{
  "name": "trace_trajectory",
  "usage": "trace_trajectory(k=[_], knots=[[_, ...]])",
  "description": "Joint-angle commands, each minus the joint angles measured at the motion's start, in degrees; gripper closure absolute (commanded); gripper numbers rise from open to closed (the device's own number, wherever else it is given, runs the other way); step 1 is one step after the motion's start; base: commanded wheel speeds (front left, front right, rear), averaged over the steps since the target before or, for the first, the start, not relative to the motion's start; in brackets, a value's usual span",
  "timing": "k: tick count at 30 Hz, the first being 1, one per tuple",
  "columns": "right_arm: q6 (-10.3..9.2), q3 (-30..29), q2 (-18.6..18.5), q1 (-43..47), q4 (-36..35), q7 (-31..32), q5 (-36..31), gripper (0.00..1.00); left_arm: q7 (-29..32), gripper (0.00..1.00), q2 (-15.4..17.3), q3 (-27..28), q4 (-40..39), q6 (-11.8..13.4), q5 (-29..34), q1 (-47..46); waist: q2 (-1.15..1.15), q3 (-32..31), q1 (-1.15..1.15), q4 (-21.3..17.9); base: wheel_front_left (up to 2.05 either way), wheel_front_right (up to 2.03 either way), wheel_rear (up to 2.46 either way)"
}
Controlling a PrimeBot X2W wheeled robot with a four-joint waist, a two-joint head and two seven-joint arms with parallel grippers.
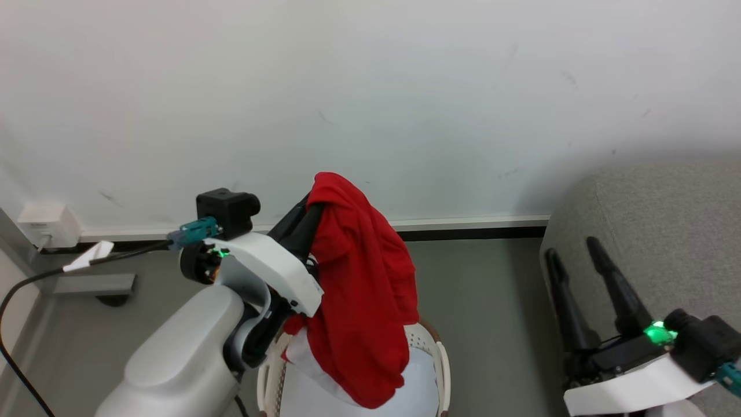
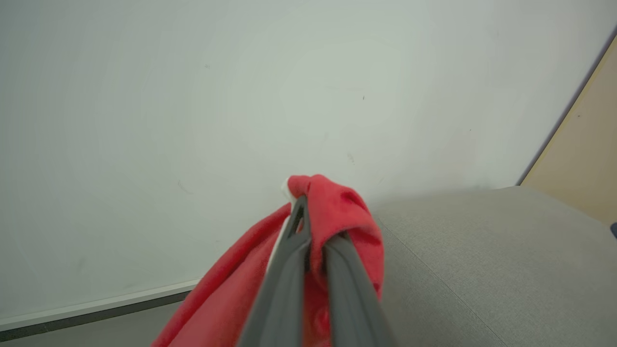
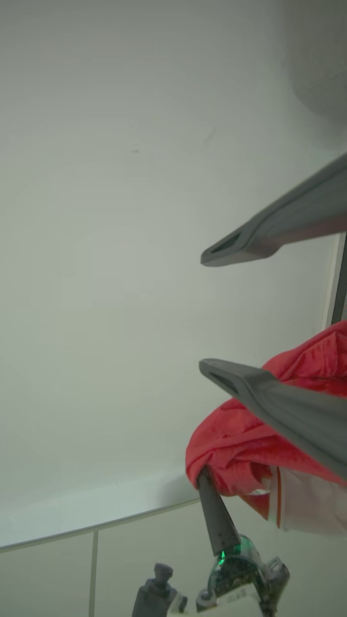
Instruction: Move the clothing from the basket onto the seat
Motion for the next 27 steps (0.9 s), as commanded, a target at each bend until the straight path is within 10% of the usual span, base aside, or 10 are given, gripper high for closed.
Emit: trace_trajectory(k=[1,27], knots=[[-0.12,0.64,-0.64,-0.62,-0.02,0.06,0.36,0.0,-0.04,1.0,0.43,0.09,-0.41,0.14,-0.06,0.38,0.0,0.04,0.0,0.12,0.0,0.0,0.0],[-0.12,27.01,-0.87,-18.64,28.45,0.06,9.14,0.0,3.05,1.0,-8.92,-9.63,-4.05,-4.22,2.78,-2.94,0.0,-0.79,0.0,11.07,0.0,0.0,0.0]])
